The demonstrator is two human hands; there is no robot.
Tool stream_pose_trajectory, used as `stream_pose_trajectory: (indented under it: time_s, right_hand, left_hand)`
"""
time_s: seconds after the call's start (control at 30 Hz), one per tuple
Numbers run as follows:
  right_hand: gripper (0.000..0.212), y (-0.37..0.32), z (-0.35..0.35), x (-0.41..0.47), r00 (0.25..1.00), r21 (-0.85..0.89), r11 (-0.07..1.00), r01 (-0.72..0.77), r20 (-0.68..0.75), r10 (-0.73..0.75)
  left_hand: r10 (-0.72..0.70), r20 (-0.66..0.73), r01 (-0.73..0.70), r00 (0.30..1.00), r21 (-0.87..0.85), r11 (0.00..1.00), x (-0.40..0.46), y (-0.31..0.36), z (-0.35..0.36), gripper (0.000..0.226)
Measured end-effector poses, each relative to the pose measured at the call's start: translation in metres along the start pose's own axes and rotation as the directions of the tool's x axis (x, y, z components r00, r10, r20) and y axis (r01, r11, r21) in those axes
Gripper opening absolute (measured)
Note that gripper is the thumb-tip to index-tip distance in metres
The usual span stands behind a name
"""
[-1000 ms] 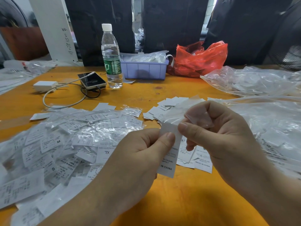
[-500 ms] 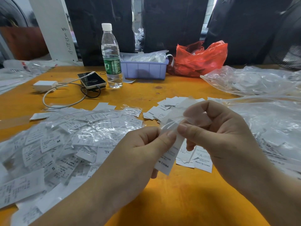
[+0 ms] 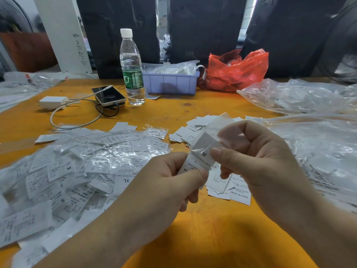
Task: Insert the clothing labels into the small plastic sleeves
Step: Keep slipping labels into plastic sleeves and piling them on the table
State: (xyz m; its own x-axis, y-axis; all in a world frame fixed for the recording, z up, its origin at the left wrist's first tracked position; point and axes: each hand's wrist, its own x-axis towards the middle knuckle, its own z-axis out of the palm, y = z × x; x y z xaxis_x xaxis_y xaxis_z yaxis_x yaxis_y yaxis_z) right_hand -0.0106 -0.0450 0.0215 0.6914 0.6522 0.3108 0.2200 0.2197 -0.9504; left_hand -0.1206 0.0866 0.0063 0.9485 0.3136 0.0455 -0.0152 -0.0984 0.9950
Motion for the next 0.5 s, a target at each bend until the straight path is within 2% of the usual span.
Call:
stream_pose_trajectory:
  time_s: [0.13,0.4,0.5]
  right_hand:
    - [0.019,0.0011,-0.0028,0.0021,1.0,0.018,1.0,-0.004,-0.009,0.004]
    - [0.022,0.0023,-0.0022,0.0023,1.0,0.037,0.999,-0.03,-0.002,0.031]
    - [0.024,0.0015,-0.0031,0.003,0.999,0.036,0.999,-0.04,-0.003,0.041]
  left_hand:
    - [0.005,0.027,-0.004,1.0,-0.016,1.0,-0.0016,0.0022,0.001,0.014]
    - [0.009,-0.034,-0.011,0.999,-0.056,0.998,-0.0002,0.0032,0.0005,0.007]
    - [0.023,-0.019,-0.024,1.0,-0.076,0.997,-0.0001,0.0031,0.001,0.012]
